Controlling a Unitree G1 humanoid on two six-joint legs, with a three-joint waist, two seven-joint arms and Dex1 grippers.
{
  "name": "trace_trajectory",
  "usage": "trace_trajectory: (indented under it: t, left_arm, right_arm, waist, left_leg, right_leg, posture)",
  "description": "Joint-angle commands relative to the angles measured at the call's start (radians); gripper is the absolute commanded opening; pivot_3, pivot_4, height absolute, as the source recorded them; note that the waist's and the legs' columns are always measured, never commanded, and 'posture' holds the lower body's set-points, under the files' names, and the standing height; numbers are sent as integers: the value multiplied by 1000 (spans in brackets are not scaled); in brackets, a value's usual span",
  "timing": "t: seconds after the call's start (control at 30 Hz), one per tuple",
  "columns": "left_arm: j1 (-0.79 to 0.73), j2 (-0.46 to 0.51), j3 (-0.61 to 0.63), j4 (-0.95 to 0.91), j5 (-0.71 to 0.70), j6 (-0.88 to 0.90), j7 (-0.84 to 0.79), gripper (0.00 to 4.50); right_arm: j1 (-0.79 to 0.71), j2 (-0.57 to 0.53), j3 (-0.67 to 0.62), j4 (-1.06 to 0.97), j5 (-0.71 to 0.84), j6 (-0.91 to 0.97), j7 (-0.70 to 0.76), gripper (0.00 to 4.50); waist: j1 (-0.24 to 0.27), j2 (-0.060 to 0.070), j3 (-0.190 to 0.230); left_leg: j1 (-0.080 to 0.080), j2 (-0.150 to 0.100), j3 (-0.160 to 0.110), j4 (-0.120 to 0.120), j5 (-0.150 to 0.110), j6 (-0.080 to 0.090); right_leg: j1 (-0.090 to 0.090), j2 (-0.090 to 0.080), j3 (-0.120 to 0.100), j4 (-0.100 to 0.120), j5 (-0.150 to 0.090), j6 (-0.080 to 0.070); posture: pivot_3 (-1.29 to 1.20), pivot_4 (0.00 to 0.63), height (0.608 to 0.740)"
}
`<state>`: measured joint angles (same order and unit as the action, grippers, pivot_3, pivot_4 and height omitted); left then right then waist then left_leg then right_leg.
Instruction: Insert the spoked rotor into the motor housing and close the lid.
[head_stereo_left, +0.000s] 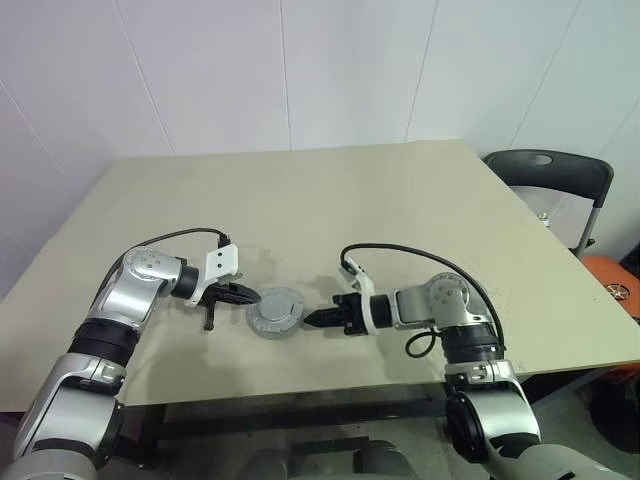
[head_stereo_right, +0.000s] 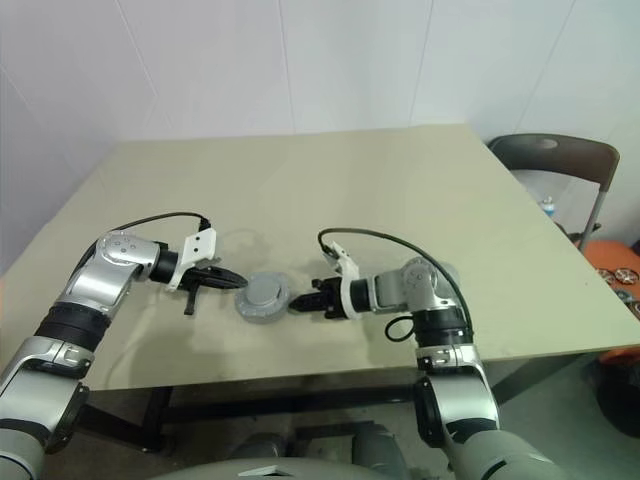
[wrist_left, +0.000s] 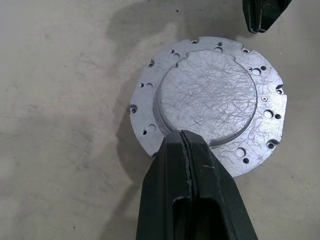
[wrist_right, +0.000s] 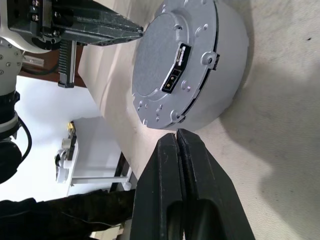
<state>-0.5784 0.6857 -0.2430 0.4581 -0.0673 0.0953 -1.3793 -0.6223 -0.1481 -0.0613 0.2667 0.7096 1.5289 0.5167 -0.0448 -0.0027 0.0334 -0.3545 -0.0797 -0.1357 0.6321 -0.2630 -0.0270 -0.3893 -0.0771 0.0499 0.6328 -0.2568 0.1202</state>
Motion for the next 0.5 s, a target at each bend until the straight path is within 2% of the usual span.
trace_trajectory:
  t: [0.03, 0.23, 0.5]
  left_arm:
    - [49, 21, -71, 25, 72, 28, -23, 0]
    - [56, 23, -70, 33, 83, 16, -15, 0]
    - [49, -37, -28, 26, 51, -4, 1, 0]
  right_arm:
    - [-7, -7, 2, -31, 3, -16, 15, 46]
    - [-7, -9, 4, -27, 3, -24, 18, 46]
    - [-7, 6, -12, -30, 21, -18, 26, 46]
  waist:
    - [-1, 1, 0]
    - [7, 3, -1]
    - [20, 2, 0]
  left_leg:
    - [0, 0, 0, 0, 0, 0]
    - [0, -1, 0, 0, 0, 0]
    - [-3, -2, -1, -1, 0, 0]
  right_leg:
    - [0, 0, 0, 0, 0, 0]
    - [0, -1, 0, -1, 0, 0]
    - [-2, -2, -1, -2, 0, 1]
  posture:
    - [0, 0, 740]
    - [0, 0, 740]
    - [0, 0, 740]
